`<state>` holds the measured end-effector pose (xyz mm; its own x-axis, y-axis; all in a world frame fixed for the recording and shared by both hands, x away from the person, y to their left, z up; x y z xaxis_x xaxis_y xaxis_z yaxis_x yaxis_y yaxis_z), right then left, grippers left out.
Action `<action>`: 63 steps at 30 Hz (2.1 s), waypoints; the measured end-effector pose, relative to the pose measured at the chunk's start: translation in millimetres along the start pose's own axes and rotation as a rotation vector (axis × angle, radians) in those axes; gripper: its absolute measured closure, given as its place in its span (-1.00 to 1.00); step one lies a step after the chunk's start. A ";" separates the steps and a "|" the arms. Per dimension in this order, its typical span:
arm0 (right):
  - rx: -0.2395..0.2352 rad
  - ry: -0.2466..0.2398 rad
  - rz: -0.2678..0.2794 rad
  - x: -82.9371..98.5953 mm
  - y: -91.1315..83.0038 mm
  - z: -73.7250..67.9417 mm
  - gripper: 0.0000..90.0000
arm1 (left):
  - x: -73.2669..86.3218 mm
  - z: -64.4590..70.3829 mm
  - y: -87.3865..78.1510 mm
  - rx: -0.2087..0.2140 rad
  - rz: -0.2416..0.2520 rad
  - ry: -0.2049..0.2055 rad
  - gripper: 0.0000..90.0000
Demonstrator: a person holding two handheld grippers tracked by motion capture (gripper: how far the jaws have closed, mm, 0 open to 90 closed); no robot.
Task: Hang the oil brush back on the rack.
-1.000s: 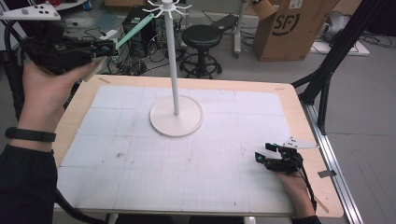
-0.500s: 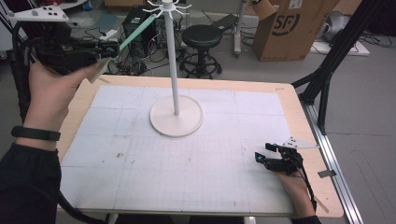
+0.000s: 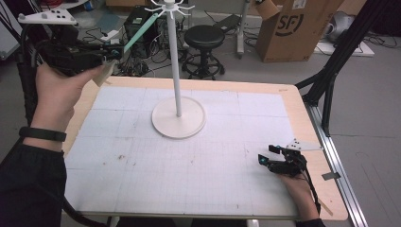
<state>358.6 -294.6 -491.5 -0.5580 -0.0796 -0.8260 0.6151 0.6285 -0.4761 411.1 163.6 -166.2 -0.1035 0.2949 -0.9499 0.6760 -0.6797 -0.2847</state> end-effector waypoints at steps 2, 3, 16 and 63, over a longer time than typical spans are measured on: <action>0.000 -0.003 0.005 -0.5 0.3 0.3 -0.38 | 1.2 -1.1 0.6 -0.003 0.000 -0.007 0.82; 0.000 0.001 0.003 -0.2 0.2 0.1 -0.38 | 1.8 -1.5 0.9 -0.002 -0.002 -0.007 0.82; -0.001 -0.007 0.004 -0.4 0.5 0.4 -0.38 | 11.2 -1.8 8.7 -0.007 -0.035 -0.047 0.39; 0.004 -0.005 0.002 0.0 0.8 0.0 -0.38 | 290.2 43.2 0.8 -0.009 -0.113 -0.050 -0.41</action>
<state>359.1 -294.1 -492.0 -0.5540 -0.0823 -0.8285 0.6185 0.6254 -0.4757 350.1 219.6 -447.7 -0.2158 0.3356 -0.9170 0.6646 -0.6375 -0.3897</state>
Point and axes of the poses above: each handheld gripper's, and its own axes: y roughly forward along the jaws, x roughly out of its underside, z roughly to its right, the point moved 9 cm from there along y, roughly forward along the jaws, and after that the axes turned 8 degrees about y, right-handed, at the moved point
